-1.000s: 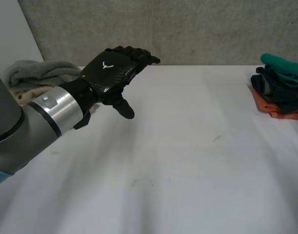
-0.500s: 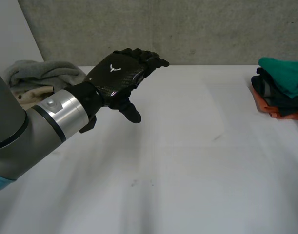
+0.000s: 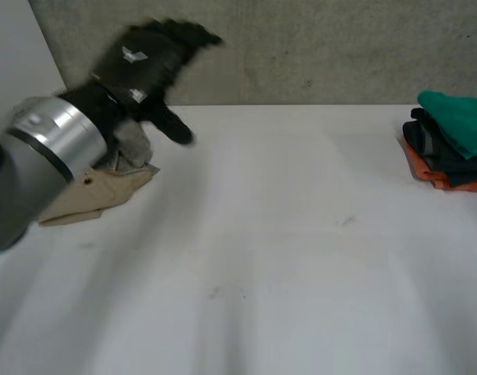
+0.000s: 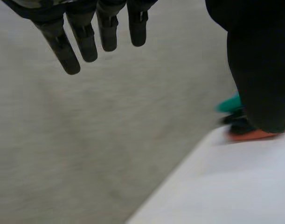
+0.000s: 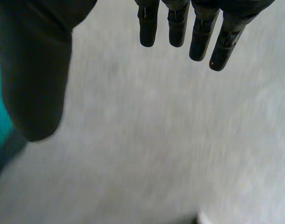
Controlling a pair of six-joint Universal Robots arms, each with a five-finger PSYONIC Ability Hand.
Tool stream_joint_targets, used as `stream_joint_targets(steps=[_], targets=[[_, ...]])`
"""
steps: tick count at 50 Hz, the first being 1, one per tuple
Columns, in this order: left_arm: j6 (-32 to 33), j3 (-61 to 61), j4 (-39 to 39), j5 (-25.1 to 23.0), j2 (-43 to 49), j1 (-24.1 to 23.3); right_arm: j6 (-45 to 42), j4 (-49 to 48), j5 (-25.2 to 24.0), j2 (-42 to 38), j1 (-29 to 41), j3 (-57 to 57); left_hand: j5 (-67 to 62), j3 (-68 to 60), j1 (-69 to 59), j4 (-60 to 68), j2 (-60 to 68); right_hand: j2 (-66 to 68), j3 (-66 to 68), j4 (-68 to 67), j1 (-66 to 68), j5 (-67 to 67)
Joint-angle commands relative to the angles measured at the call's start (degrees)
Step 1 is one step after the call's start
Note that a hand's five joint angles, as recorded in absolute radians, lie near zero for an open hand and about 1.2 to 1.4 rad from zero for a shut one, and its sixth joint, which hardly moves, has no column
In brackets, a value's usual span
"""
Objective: Fold the laundry.
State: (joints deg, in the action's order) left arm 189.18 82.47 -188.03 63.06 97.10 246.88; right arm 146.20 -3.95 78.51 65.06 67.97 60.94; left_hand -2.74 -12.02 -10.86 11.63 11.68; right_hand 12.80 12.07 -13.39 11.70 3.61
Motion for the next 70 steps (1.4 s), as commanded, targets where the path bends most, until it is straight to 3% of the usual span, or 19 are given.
stream_joint_targets(steps=[1,2,6,13,16,20,21,23,28,38,41,46,52,53,54,56,60,66,70], targets=[[1.9,-6.5,-6.2,13.4,8.3,14.2,7.4,-20.4,-9.6,10.5,20.7,17.4,0.8,0.1,-1.0,0.3,0.2,-2.8,-2.1,3.4,-1.7,-3.6],[4.2,-8.6,-6.6,13.4,12.3,17.0,8.3,-23.7,-14.0,12.9,23.1,23.5,0.8,0.1,-1.0,0.3,0.2,-2.8,-2.1,3.4,-1.7,-3.6],[13.9,-14.0,-5.0,12.5,22.5,23.4,8.1,-28.5,-20.3,14.1,28.7,34.6,1.2,0.5,-0.7,-0.1,-0.1,-2.8,-2.1,3.4,-1.7,-3.6],[31.3,-22.2,-5.0,11.9,38.5,28.7,6.9,-29.5,-19.5,12.4,33.6,44.0,1.2,0.5,-0.7,-0.1,-0.1,-2.8,-2.1,3.4,-1.7,-3.6],[31.5,-23.8,-5.7,11.7,40.9,29.1,6.1,-29.4,-18.9,11.5,33.5,45.6,0.2,-0.5,-1.7,0.9,0.9,-2.8,-2.1,3.4,-1.7,-3.6],[27.8,-24.4,-9.5,11.5,41.5,29.0,3.9,-29.4,-18.0,10.6,32.9,47.2,-32.7,-33.4,-34.6,33.8,33.7,-2.8,-2.1,3.4,-1.7,-3.6],[25.3,-23.9,-11.6,11.5,41.3,28.7,3.1,-29.4,-18.0,10.6,32.5,47.5,-58.6,-59.3,-60.5,59.7,59.7,-2.8,-2.1,3.4,-1.7,-3.6],[22.6,-23.4,-13.5,11.6,40.8,28.0,2.7,-29.4,-18.0,10.6,32.0,47.7,-67.3,-68.0,-69.1,68.4,68.3,-2.8,-2.1,3.4,-1.7,-3.6],[16.4,-19.9,-20.4,12.3,33.4,25.0,2.9,-29.5,-17.8,10.6,31.0,47.9,-67.3,-68.0,-69.1,68.4,68.3,-2.8,-2.1,3.4,-1.7,-3.6],[13.5,-14.8,-20.3,11.9,19.2,15.0,3.0,-28.3,-17.7,10.8,30.9,47.7,-67.3,-68.0,-69.1,68.4,68.3,-2.8,-2.1,3.4,-1.7,-3.6],[13.0,-12.1,-19.0,11.7,16.8,10.1,3.0,-28.2,-17.2,10.9,30.6,47.5,-67.3,-68.0,-69.1,68.4,68.3,-2.8,-2.1,3.4,-1.7,-3.6],[6.6,-7.1,-16.2,11.4,16.7,-5.1,3.2,-28.1,-13.2,11.2,28.5,46.8,-67.3,-68.0,-69.1,68.4,68.3,-2.8,-2.1,3.4,-1.7,-3.6],[2.0,-2.7,-13.0,11.5,20.4,-13.1,3.5,-28.0,-9.0,11.3,28.2,45.4,-66.8,-67.5,-68.7,67.9,67.8,-2.8,-2.1,3.4,-1.7,-3.6],[1.5,-2.1,-12.3,11.4,20.7,-13.5,3.4,-28.0,-8.7,11.3,28.2,45.3,-55.0,-55.7,-56.8,56.1,56.0,-2.8,-2.1,3.4,-1.7,-3.6],[0.8,-0.6,-11.1,10.8,21.2,-14.8,3.4,-28.0,-8.3,11.3,28.2,45.1,-21.2,-21.9,-23.1,22.3,22.3,-2.8,-2.1,3.4,-1.7,-3.6],[0.6,0.3,-10.5,10.1,20.4,-16.3,3.4,-28.0,-8.4,11.3,28.2,45.1,0.1,-0.6,-1.8,1.0,1.0,-2.8,-2.1,3.4,-1.7,-3.6],[-0.2,0.2,-11.2,9.4,14.0,-15.4,3.3,-27.4,-8.7,11.3,28.3,44.9,2.7,2.0,0.9,-1.6,-1.7,-2.8,-2.1,3.4,-1.7,-3.6],[-0.3,1.2,-10.4,9.7,8.5,-5.6,3.3,-22.2,-9.0,11.2,28.9,42.8,1.5,0.8,-0.4,-0.4,-0.5,-2.8,-2.1,3.4,-1.7,-3.6],[0.2,2.2,-8.0,9.8,8.3,-2.5,3.5,-13.6,-10.0,11.1,31.7,39.8,-1.0,-1.7,-2.9,2.1,2.1,-2.8,-2.1,3.4,-1.7,-3.6]])
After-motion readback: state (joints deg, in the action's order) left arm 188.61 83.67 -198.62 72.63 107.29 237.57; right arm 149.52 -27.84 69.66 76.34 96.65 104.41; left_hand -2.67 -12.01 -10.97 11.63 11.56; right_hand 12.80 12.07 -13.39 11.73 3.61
